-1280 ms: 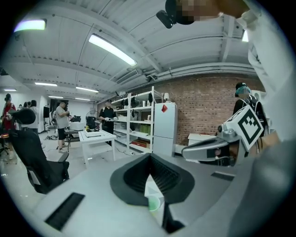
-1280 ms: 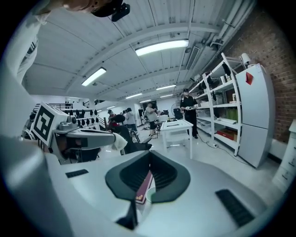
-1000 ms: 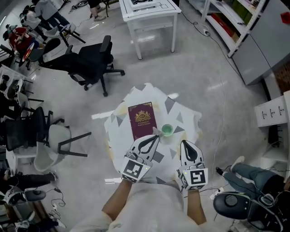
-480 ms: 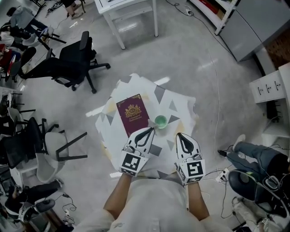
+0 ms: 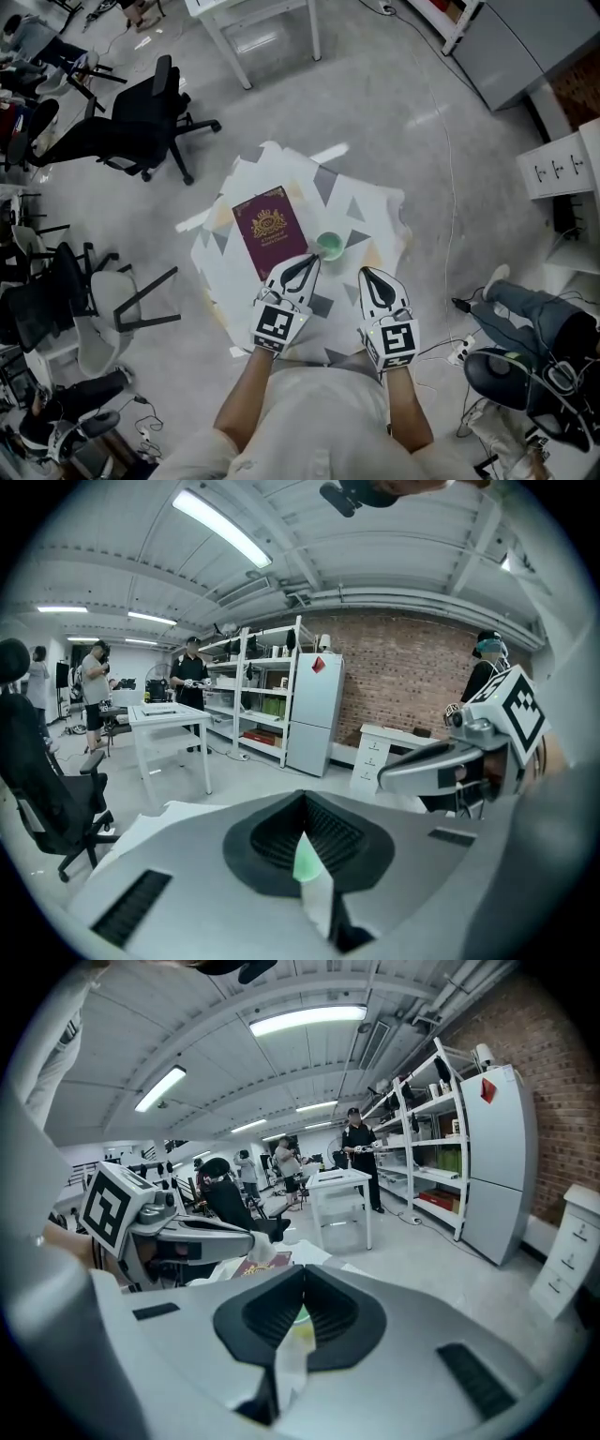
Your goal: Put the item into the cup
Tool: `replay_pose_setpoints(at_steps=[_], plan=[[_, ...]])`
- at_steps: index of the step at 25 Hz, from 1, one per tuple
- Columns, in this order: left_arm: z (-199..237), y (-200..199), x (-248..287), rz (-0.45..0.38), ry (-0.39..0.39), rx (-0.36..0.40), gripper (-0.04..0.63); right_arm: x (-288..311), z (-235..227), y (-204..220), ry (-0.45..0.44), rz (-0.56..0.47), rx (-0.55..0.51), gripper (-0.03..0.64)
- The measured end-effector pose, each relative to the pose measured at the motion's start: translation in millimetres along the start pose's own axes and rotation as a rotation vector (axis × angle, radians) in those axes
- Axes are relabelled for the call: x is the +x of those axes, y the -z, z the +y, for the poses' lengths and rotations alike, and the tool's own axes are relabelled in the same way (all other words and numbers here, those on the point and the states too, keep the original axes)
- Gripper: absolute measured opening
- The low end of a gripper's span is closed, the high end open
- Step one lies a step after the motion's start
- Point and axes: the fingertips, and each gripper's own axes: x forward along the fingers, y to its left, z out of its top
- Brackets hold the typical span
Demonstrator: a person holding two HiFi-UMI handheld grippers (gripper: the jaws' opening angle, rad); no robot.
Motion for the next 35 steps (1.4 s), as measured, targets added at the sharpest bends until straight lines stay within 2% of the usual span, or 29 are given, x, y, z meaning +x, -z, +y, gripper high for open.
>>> replay_pose_setpoints(at_steps=[23,35], plan=[[0.4,68.0,47.0,0.151,0.037,-0.014,0.011,20.9,-16.8,41.5,-0.002,0.087,0.035,0.008],[-3.0,89.2,65.5,0.223,0.026,-0.023,0.012,22.8,-20.5,47.3,-0.005,0.094,0.046,0.008]])
